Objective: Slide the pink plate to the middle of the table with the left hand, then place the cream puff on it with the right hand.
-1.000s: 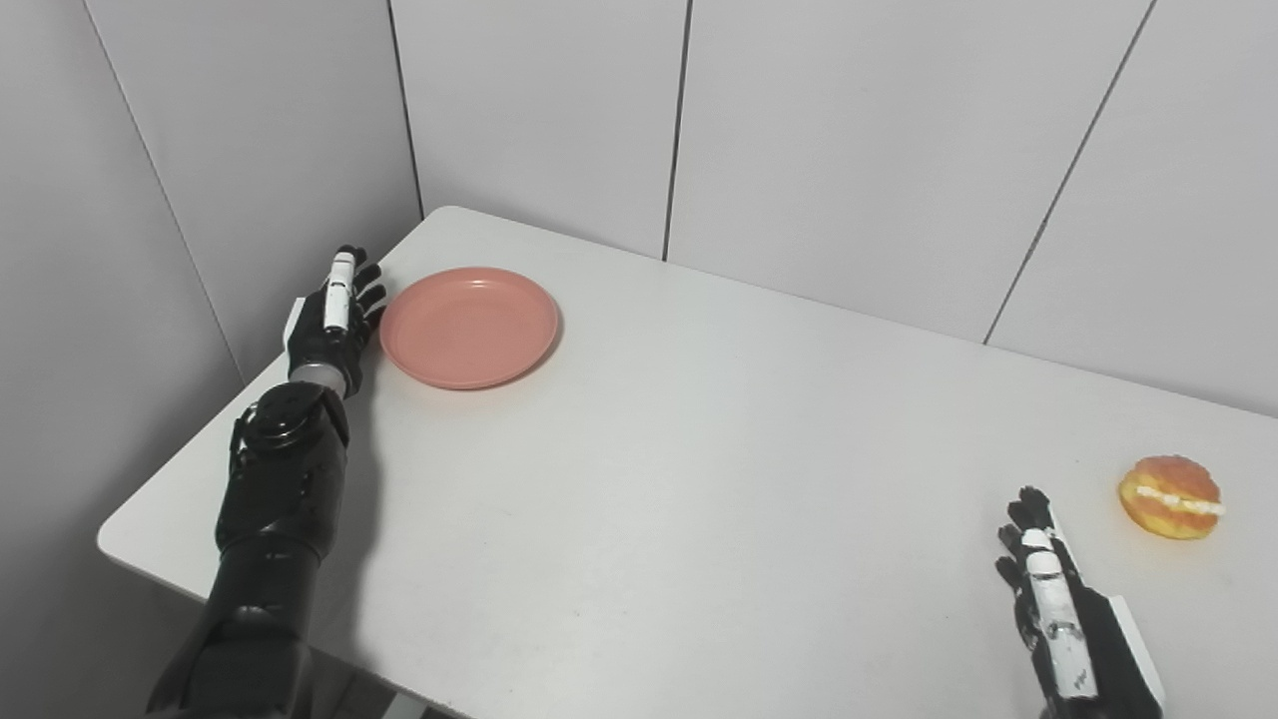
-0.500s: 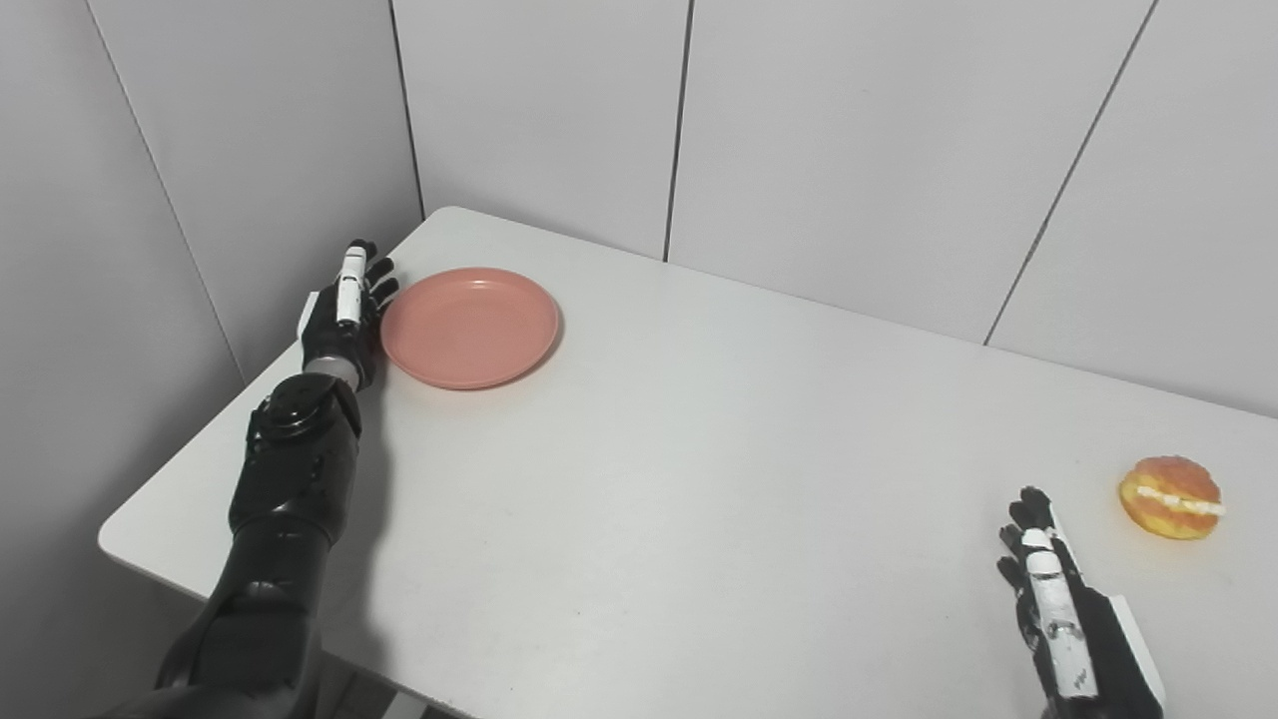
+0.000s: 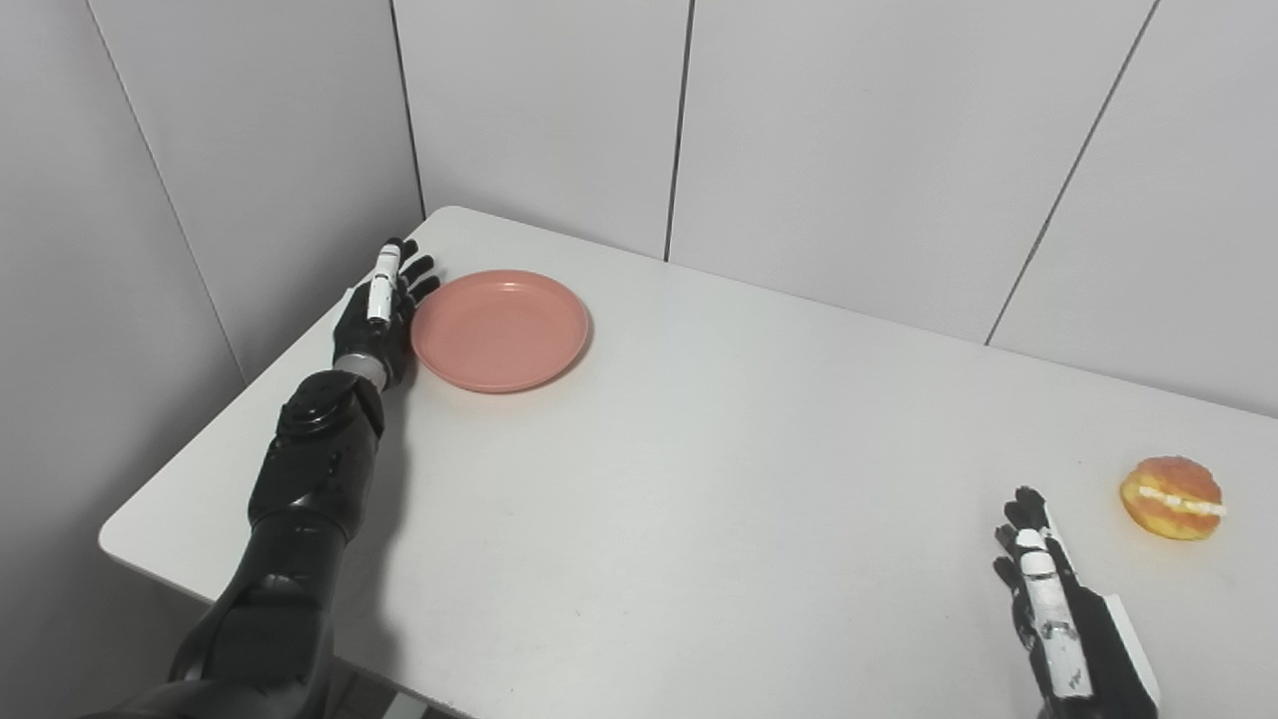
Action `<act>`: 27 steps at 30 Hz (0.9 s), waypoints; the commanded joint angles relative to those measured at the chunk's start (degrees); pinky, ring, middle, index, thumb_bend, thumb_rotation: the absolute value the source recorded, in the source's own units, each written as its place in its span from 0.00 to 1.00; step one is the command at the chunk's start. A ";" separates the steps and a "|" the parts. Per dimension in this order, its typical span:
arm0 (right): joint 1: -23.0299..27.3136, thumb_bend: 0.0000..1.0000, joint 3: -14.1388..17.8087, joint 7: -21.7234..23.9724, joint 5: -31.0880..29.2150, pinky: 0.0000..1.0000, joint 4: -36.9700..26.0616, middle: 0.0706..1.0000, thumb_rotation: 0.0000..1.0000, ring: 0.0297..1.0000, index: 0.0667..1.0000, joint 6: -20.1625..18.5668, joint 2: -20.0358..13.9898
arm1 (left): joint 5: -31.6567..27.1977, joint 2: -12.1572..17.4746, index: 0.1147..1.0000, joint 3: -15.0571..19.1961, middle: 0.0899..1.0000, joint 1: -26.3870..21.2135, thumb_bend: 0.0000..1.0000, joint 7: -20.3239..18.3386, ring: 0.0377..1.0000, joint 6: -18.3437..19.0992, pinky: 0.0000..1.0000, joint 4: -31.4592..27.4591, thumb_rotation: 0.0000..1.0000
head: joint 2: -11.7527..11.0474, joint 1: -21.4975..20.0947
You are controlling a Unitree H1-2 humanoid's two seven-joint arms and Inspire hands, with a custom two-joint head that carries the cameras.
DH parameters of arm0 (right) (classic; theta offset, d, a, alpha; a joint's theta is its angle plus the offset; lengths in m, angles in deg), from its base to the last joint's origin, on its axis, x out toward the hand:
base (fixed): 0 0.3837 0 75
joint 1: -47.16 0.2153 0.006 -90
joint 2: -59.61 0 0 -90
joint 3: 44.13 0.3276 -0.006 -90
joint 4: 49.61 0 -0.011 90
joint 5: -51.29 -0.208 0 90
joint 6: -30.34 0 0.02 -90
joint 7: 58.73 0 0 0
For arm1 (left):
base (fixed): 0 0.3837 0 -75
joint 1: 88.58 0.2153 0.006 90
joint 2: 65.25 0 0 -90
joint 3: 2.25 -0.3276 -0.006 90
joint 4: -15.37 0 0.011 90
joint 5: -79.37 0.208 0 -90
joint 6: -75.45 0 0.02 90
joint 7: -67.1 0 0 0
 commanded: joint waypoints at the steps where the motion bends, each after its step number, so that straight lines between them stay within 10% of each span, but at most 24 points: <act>1: 1.26 0.13 0.04 0.00 0.18 1.00 -1.68 1.00 1.00 1.00 1.00 1.18 -0.04 | -0.68 -1.44 0.88 -1.51 0.90 -0.22 0.34 -1.72 0.91 2.37 0.90 -3.57 1.00 | 0.10 -0.03; 27: 1.33 0.21 -0.50 -0.52 1.79 1.00 -1.94 0.98 1.00 0.99 0.98 0.79 0.77 | -1.09 -10.25 0.88 -7.17 0.91 3.54 0.34 -1.36 0.92 13.97 0.92 -21.49 1.00 | 3.05 -2.95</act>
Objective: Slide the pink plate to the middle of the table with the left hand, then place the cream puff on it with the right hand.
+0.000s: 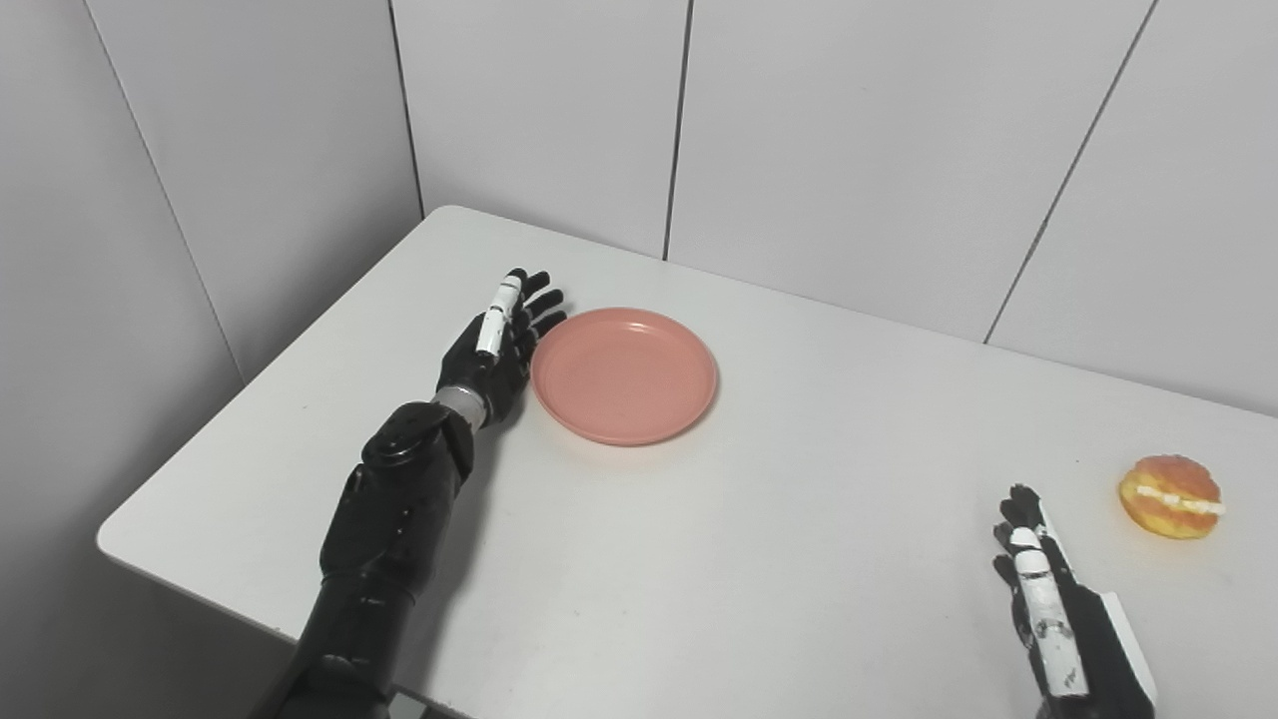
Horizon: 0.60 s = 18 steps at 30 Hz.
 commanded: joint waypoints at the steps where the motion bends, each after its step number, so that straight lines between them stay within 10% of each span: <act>1: 1.35 0.21 -0.07 -0.37 0.17 1.00 -1.75 0.98 1.00 0.99 0.98 0.57 0.60 | -0.22 -0.59 0.88 -1.10 0.91 -1.61 0.34 -0.38 0.92 1.40 0.92 -1.93 1.00 | 0.23 -0.32; 18: 1.80 0.25 -0.27 -1.14 1.31 0.99 -2.30 0.97 1.00 0.98 0.97 -0.95 2.23 | 0.37 -5.84 0.86 -6.37 0.89 -0.02 0.35 -1.72 0.89 1.34 0.89 -2.86 1.00 | 2.78 -5.08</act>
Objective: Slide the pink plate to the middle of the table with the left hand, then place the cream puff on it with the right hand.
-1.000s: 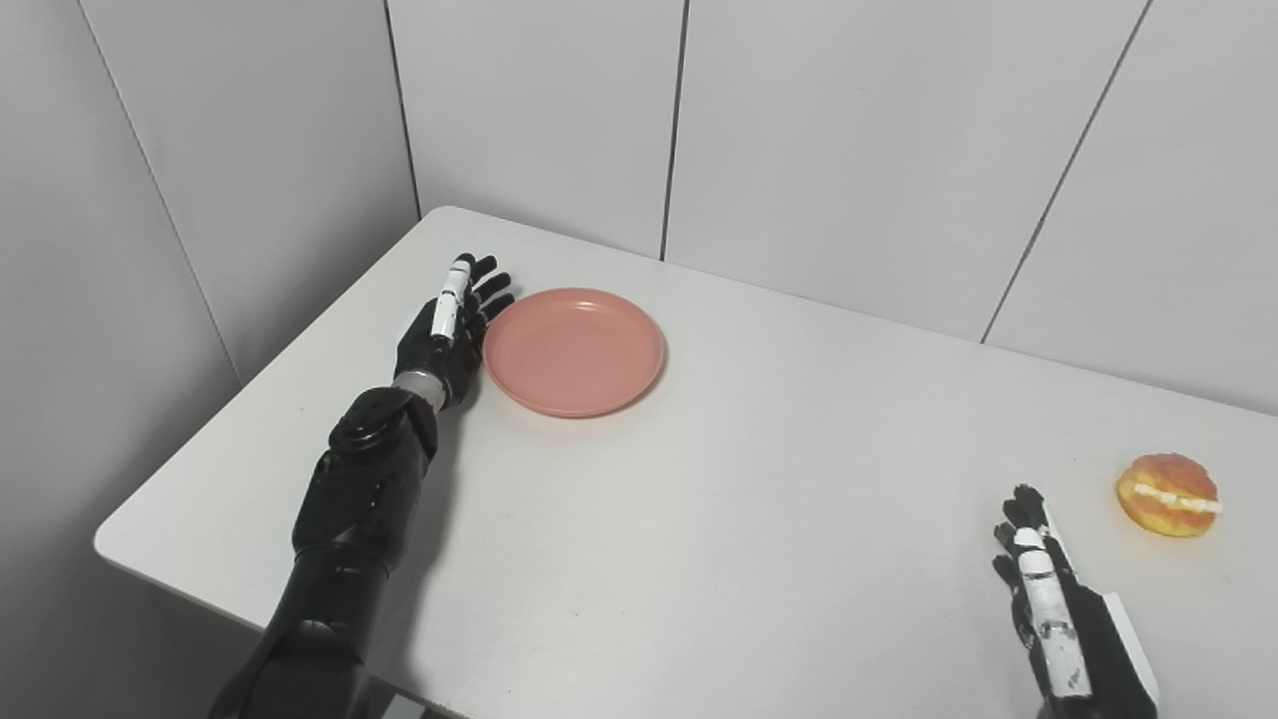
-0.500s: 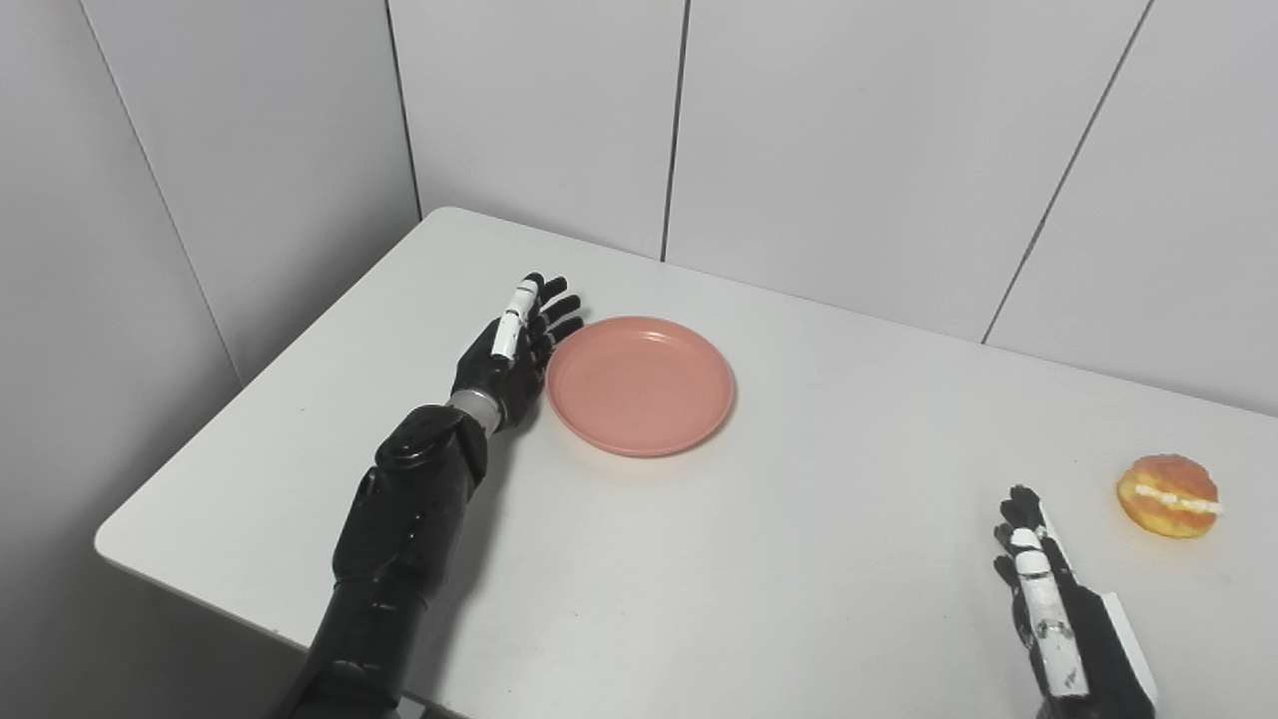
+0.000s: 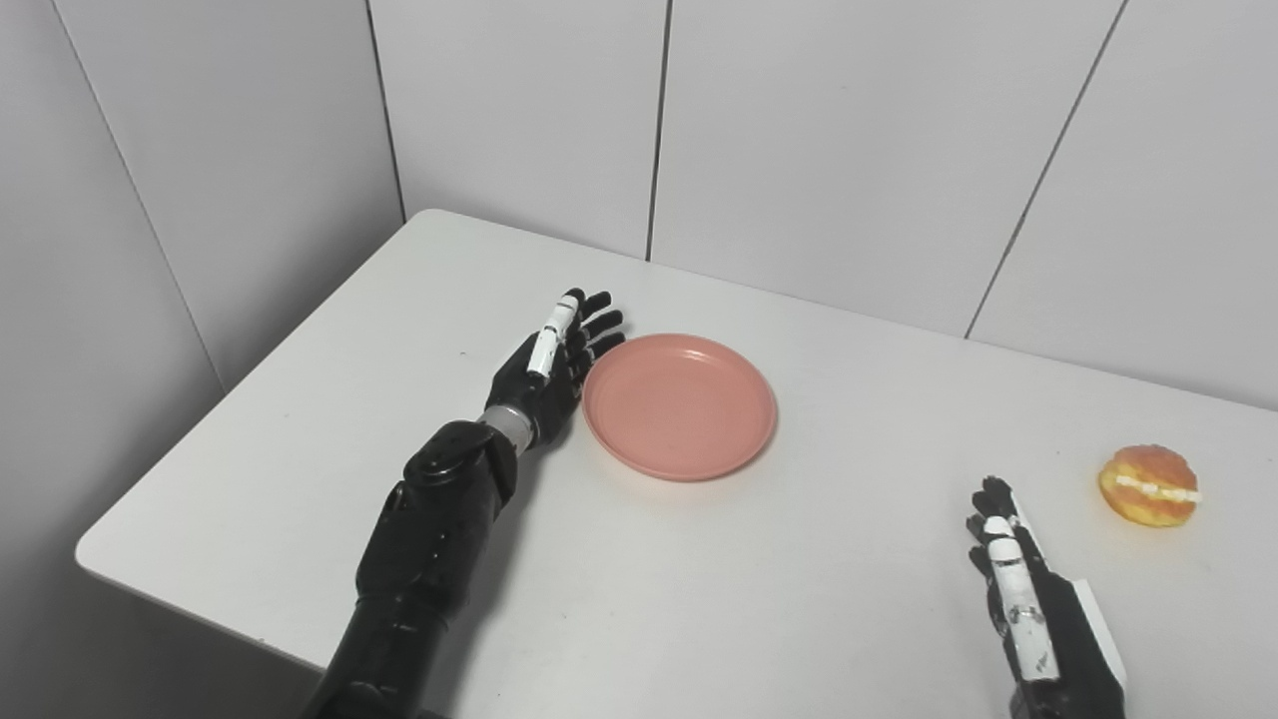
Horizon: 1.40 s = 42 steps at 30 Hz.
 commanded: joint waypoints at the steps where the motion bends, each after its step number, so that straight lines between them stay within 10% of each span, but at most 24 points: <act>1: 1.63 0.26 0.15 -0.36 0.36 0.99 -2.37 0.97 1.00 0.98 0.97 -0.16 0.15 | 0.17 -1.89 0.86 -1.01 0.89 0.05 0.35 -0.36 0.89 0.72 0.89 -2.05 1.00 | 0.24 -0.55; 18: 2.81 0.33 0.55 -0.83 1.04 0.97 -2.45 0.97 1.00 0.97 0.97 -1.28 1.05 | 1.00 -8.33 0.85 -4.35 0.88 6.24 0.36 0.56 0.88 3.37 0.87 -13.71 1.00 | 3.19 -8.34; 42: 4.81 0.37 1.17 -1.57 3.03 0.96 -3.10 0.97 1.00 0.96 0.96 -3.32 2.77 | 0.68 -7.43 0.86 -5.76 0.89 10.02 0.37 -0.52 0.89 3.67 0.89 -19.13 1.00 | 4.81 -18.34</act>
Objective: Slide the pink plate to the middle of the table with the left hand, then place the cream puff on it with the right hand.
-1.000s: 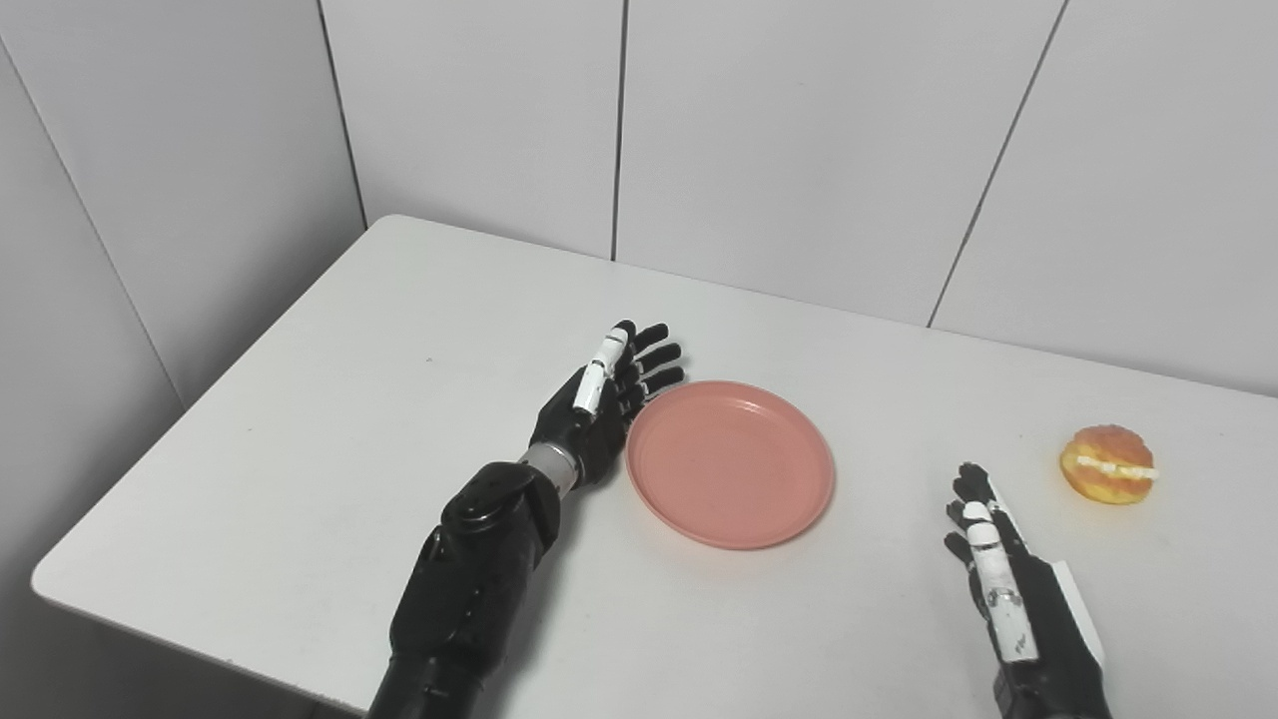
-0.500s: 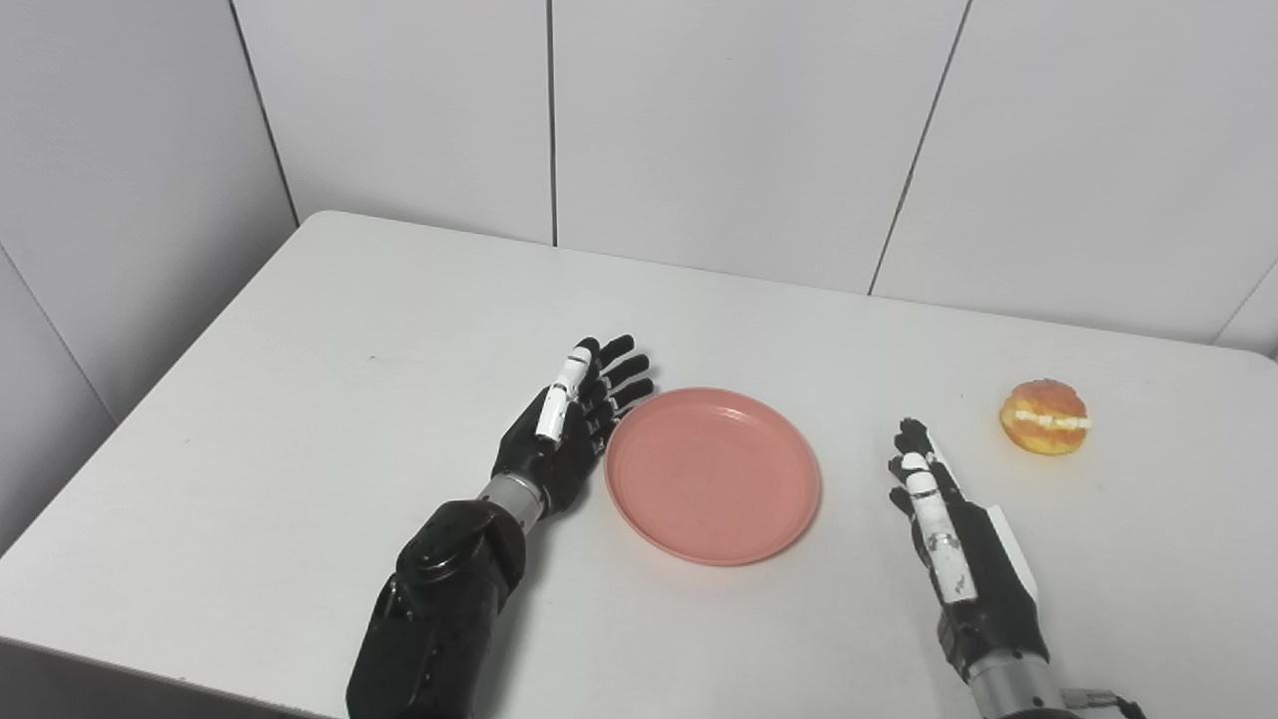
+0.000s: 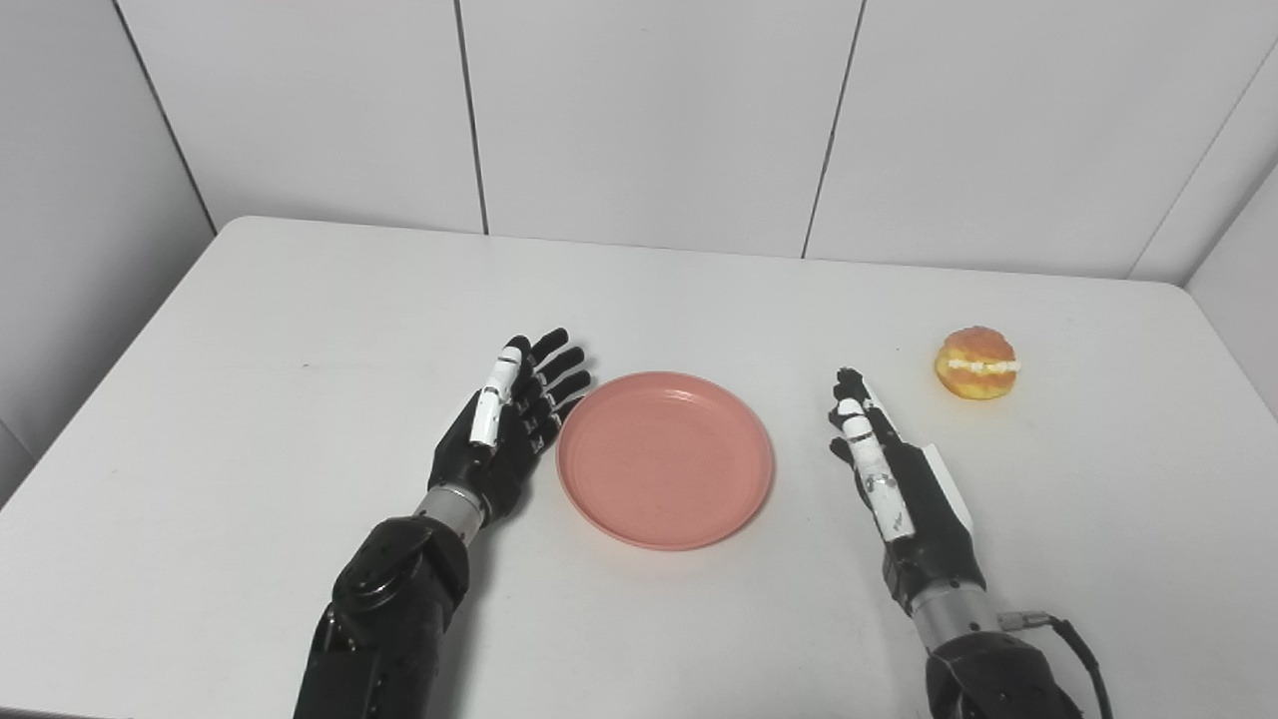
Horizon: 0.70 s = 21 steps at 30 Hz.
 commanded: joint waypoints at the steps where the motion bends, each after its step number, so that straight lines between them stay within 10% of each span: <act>1: 2.26 0.36 0.31 0.03 -0.30 0.96 -2.51 0.98 1.00 0.96 0.97 1.04 -0.28 | -0.31 0.22 0.86 -0.08 0.89 -1.11 0.37 -0.56 0.89 0.23 0.89 -1.80 1.00 | 0.06 -0.50; 21: 11.77 0.55 1.30 1.76 16.02 0.80 -5.97 0.90 0.93 0.87 0.93 0.33 -9.29 | 2.52 1.94 0.88 -0.14 0.91 1.37 0.39 -1.30 0.91 -4.75 0.91 -2.74 1.00 | -1.59 -8.68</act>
